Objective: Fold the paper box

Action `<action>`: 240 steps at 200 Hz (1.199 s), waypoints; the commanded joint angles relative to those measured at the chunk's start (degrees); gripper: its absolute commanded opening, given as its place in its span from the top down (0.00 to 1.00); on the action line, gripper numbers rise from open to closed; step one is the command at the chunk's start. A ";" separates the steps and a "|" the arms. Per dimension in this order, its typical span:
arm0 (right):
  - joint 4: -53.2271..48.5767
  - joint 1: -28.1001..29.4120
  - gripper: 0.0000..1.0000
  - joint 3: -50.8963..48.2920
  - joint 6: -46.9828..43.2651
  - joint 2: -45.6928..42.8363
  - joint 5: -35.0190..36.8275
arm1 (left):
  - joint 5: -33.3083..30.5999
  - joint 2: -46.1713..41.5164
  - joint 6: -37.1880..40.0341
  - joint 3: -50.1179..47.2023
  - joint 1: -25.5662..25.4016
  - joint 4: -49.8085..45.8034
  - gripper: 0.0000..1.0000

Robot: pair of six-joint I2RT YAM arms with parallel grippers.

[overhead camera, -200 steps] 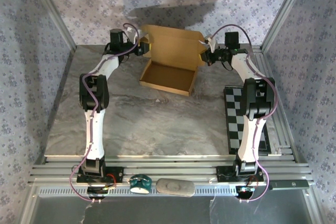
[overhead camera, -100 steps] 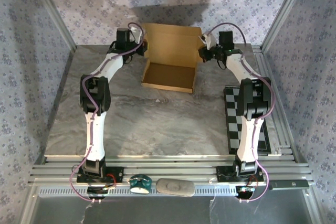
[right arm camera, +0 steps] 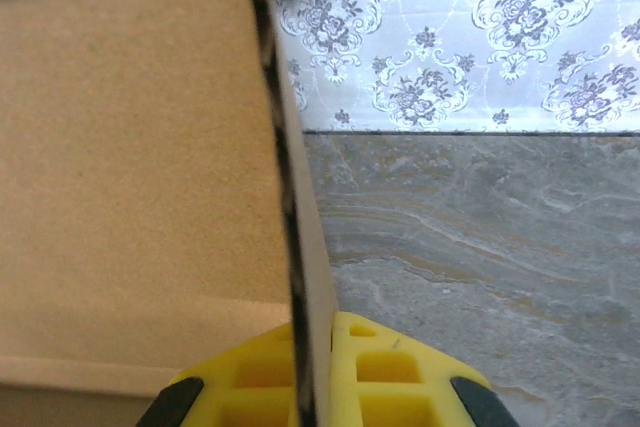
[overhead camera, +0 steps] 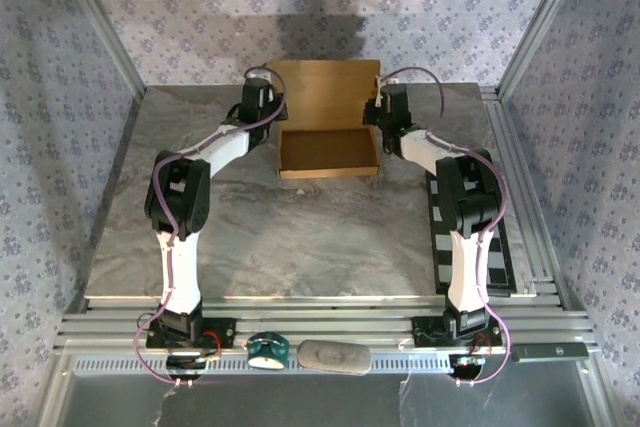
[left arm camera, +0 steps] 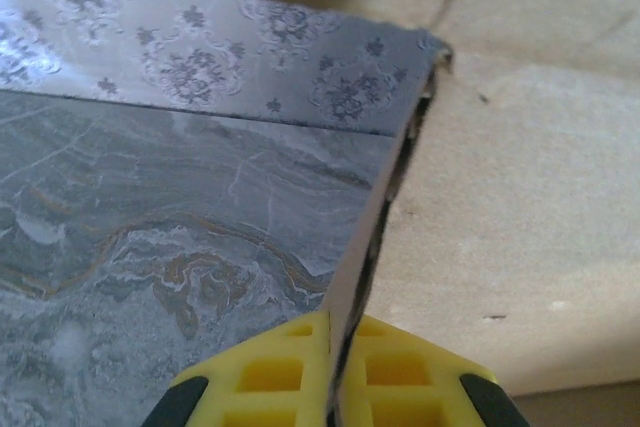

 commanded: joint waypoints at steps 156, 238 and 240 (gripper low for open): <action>33.73 1.77 1.00 -24.78 4.95 -4.15 -4.83 | -2.63 -7.27 -10.37 -29.01 -5.76 39.29 0.99; 42.72 1.01 1.00 -29.62 6.26 -0.90 -5.03 | -4.59 -3.62 -8.37 -34.50 -7.78 49.34 0.99; 42.68 1.00 1.00 -29.62 6.32 -0.90 -4.93 | -4.72 -3.47 -8.38 -34.63 -7.86 49.57 0.99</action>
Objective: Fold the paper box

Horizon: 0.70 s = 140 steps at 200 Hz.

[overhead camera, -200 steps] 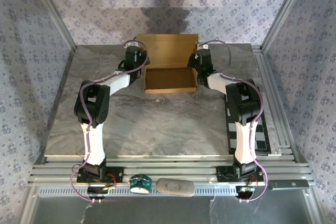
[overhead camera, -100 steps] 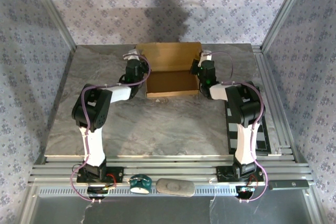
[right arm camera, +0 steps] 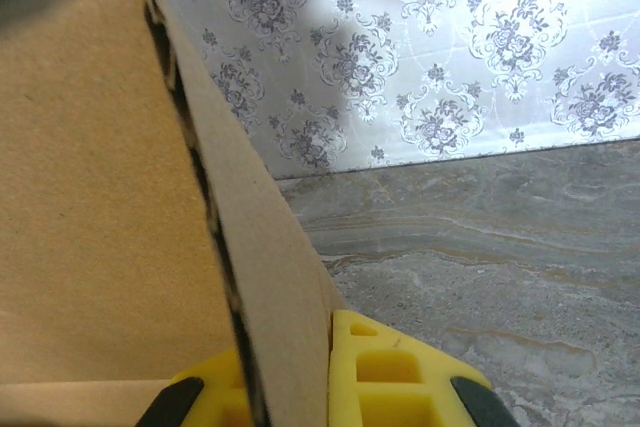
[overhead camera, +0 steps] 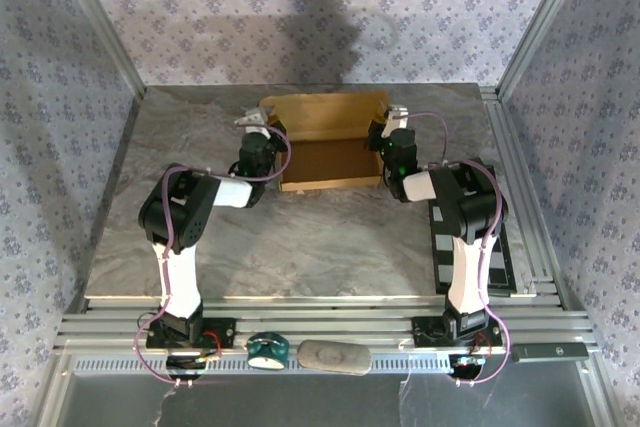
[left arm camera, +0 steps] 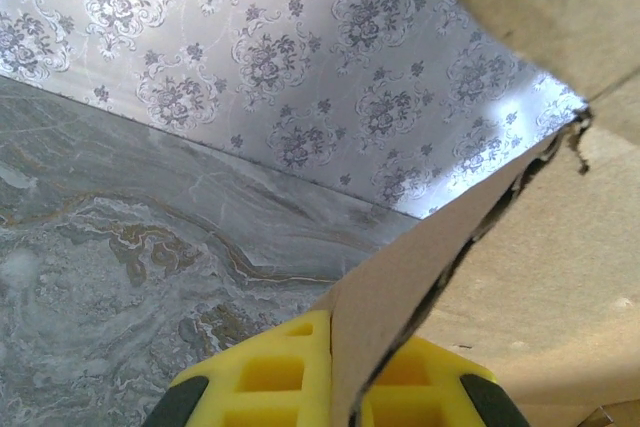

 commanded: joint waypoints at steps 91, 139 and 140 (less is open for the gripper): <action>-8.84 1.25 0.89 -4.21 5.14 -2.64 -1.92 | -1.82 3.11 -1.21 -4.88 -5.29 2.06 1.00; -9.66 1.42 0.88 -5.18 5.48 -3.36 -1.58 | -2.06 3.66 -0.86 -6.11 -5.70 2.72 1.00; -9.67 1.40 0.88 -5.21 5.53 -3.40 -1.55 | -2.06 3.63 -0.86 -6.18 -5.67 2.68 1.00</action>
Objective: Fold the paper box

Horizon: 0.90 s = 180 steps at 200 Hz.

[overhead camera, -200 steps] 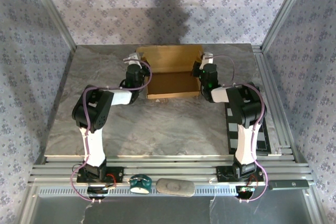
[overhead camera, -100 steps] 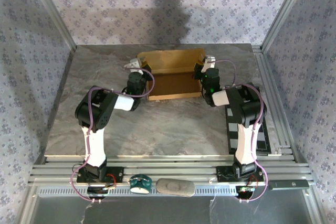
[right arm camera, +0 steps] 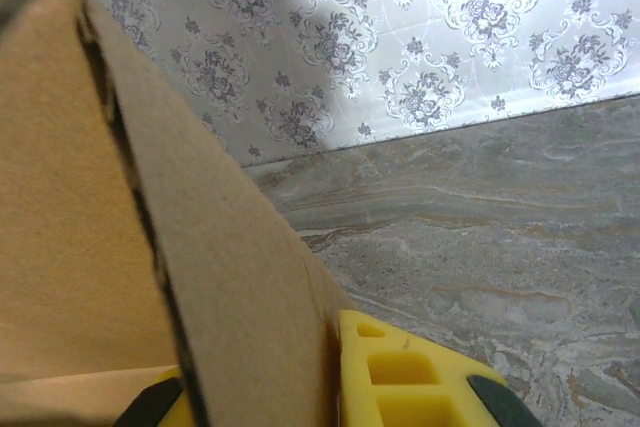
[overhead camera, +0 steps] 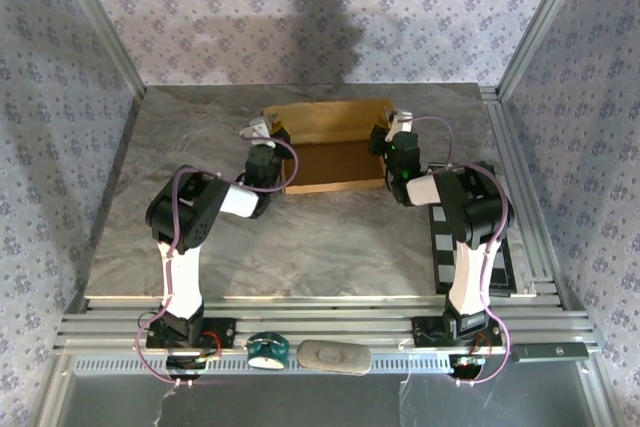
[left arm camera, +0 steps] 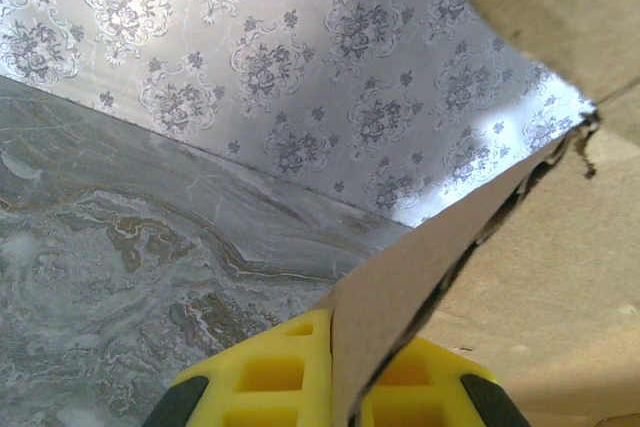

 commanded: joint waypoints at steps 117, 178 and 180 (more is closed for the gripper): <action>-20.61 0.62 0.59 -1.66 9.52 -9.51 -1.93 | 2.46 -3.95 4.55 -2.04 -4.22 -22.41 1.00; -30.91 2.13 0.53 -6.84 19.99 -23.82 0.23 | 0.56 -4.02 7.39 -0.93 -5.02 -26.46 1.00; -31.83 2.39 0.53 -6.82 19.86 -24.54 0.56 | 0.37 -4.01 7.44 -0.91 -5.13 -26.52 1.00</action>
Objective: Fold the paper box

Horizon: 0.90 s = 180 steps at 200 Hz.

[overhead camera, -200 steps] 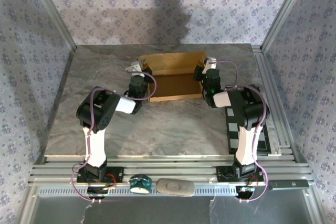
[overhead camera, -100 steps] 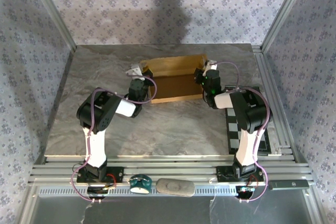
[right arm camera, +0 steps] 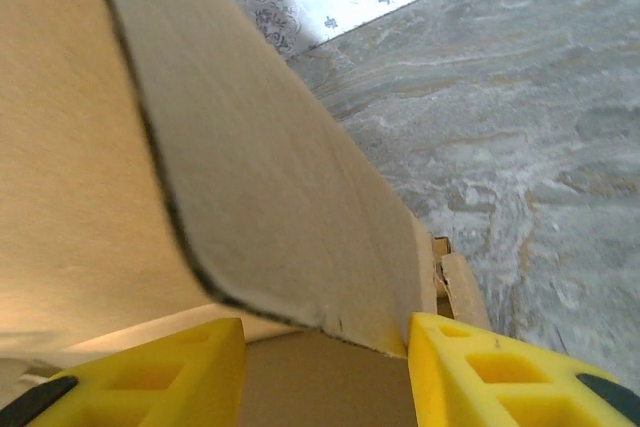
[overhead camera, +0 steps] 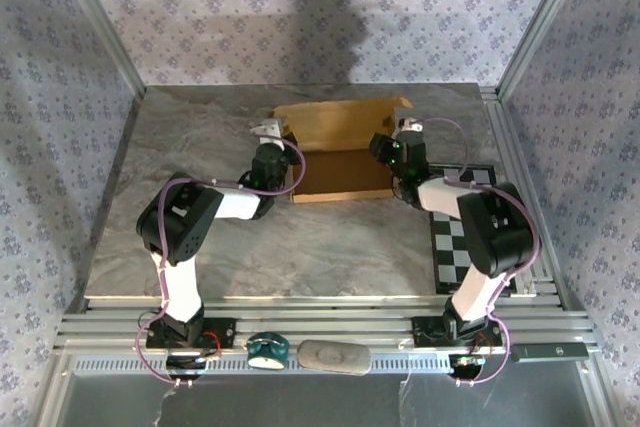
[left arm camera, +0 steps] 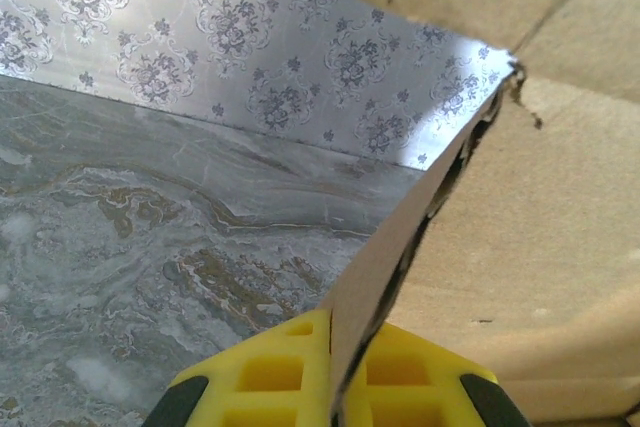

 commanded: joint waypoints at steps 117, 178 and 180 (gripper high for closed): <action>-68.83 -13.54 0.34 46.16 12.90 -3.68 0.00 | -2.39 2.47 2.27 -0.55 -2.96 -14.50 1.00; -91.64 -15.54 0.20 97.22 4.15 30.77 -18.66 | -2.68 2.46 2.19 0.59 -2.98 -16.62 1.00; -92.86 -15.50 0.20 99.16 4.11 32.00 -18.98 | -2.62 2.47 2.12 0.66 -2.98 -16.68 1.00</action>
